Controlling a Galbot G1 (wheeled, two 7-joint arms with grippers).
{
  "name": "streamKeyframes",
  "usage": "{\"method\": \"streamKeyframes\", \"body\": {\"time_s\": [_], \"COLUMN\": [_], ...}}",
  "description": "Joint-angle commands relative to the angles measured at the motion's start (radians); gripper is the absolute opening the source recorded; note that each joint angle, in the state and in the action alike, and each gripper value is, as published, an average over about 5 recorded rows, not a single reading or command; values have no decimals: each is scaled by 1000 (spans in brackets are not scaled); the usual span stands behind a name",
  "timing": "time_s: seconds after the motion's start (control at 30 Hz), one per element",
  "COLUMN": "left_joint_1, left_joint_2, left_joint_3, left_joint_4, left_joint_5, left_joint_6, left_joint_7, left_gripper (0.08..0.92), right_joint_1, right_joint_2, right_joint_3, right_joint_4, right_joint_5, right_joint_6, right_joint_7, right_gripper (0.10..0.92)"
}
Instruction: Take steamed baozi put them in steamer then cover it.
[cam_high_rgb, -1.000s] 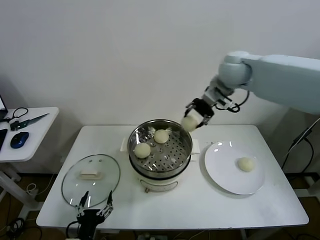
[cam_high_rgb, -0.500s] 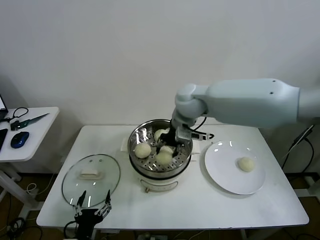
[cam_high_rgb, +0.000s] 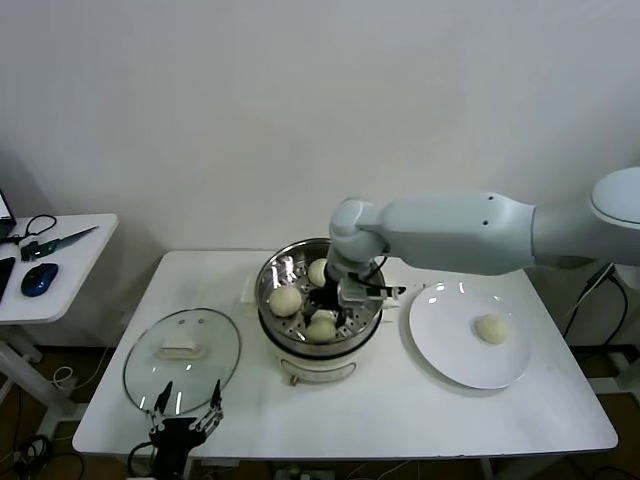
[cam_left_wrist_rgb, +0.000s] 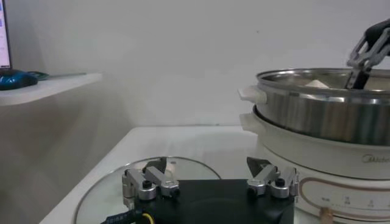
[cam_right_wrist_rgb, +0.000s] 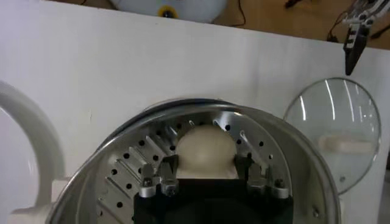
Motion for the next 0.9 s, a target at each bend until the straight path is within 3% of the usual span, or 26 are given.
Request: {"method": "streamKeyframes", "body": {"time_s": [0.03, 0.17, 0.33, 0.53, 0.73, 0.9], "left_joint_1": [0, 1, -1, -2, -6, -14], "left_joint_2": [0, 1, -1, -1, 3, 5], "left_joint_3": [1, 0, 2, 4, 5, 6], "left_joint_4": [0, 0, -3, -7, -6, 0], "left_joint_5": [0, -1, 0, 1, -2, -5], "left_joint_6": [0, -1, 0, 1, 1, 1], "left_joint_7": [0, -1, -1, 0, 1, 2], "left_gripper": [823, 823, 823, 823, 823, 823], "right_joint_1": [-7, 62, 200, 378, 297, 23], "right_joint_2": [17, -22, -152, -369, -595, -726], "right_joint_3": [1, 2, -26, -248, -287, -82], "right_joint_4": [-39, -21, -38, -125, -161, -199], "right_joint_5": [17, 131, 306, 595, 561, 393], "right_joint_6": [15, 18, 2, -232, -420, -505], "right_joint_7": [11, 2, -121, -302, -323, -296], "right_gripper": [741, 812, 822, 823, 823, 823]}}
